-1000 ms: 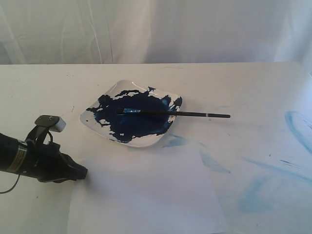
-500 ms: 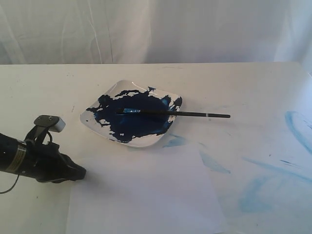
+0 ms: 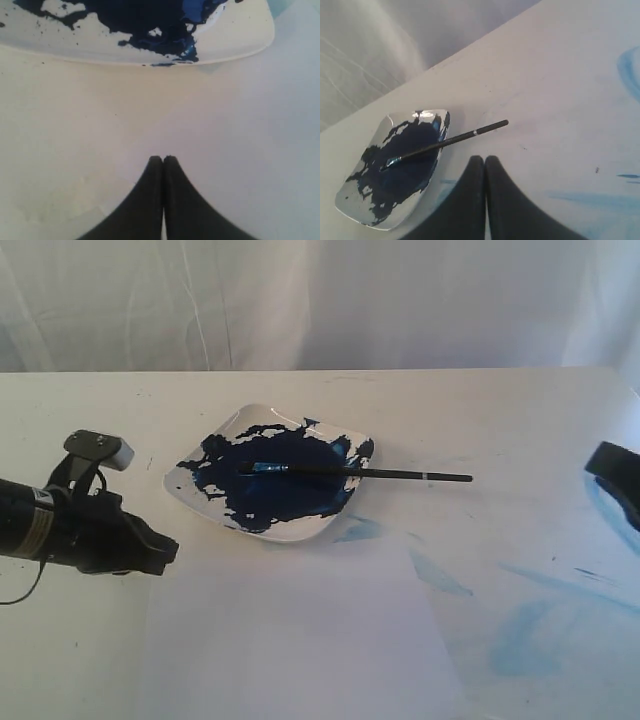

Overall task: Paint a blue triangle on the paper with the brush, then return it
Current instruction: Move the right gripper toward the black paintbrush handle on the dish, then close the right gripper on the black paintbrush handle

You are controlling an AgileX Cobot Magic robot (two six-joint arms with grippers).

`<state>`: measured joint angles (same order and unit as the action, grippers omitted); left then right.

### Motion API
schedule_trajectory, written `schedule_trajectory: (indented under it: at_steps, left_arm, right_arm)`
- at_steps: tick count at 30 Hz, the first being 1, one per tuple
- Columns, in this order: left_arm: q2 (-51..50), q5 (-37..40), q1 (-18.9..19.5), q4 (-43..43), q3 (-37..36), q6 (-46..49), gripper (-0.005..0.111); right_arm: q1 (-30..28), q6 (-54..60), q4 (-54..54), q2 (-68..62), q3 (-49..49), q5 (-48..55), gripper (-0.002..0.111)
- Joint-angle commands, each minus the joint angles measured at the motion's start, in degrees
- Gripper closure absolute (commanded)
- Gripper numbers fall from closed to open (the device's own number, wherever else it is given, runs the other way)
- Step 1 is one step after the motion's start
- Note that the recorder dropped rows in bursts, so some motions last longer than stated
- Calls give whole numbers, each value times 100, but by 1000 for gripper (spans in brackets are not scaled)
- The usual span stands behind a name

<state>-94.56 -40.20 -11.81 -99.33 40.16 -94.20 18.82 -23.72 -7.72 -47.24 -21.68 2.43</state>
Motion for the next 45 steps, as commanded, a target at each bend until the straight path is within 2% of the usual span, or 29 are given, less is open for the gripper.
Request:
schedule_trajectory:
  at_steps: [1,4,13,16,22,24,31,37,45]
  left_arm:
    - [-350,-146,-33,-61,25,57,107]
    - [-609,-402,-33,-61,25,278,107]
    - [-915,-352,-33,-61,25,428,107]
    - [-915,-312,-33,-61,25,428,107]
    - [-915,-218,-33,-61,25,428,107]
    - [-915,-200,-33,-61,25,428,107]
    - [-915,-195,-33,-61,25,428,107]
    - [-915,-220,-33,-61,25,428,107]
    - [-915,-220,-33,-61,25,428,107]
  right_arm:
    - [392,477,23,-984,-535,18,108]
    - [430,489,23,-1643,-877,100,108]
    - [430,-128,-43,-2866,-1347,-148,105]
    - [430,-495,-43,-3148,-1430,-300,96]
    - [430,-861,-43,-3480,-1444,-820,66]
    - [430,-874,-43,-3533,-1444,-1045,62]
    - [430,-1586,-19,-3806,-1453,-2069,61]
    - [589,-3217,68,-4366,-1653,-1965,61]
    - [950,-4645,368,-5190,-2377,-1965,61]
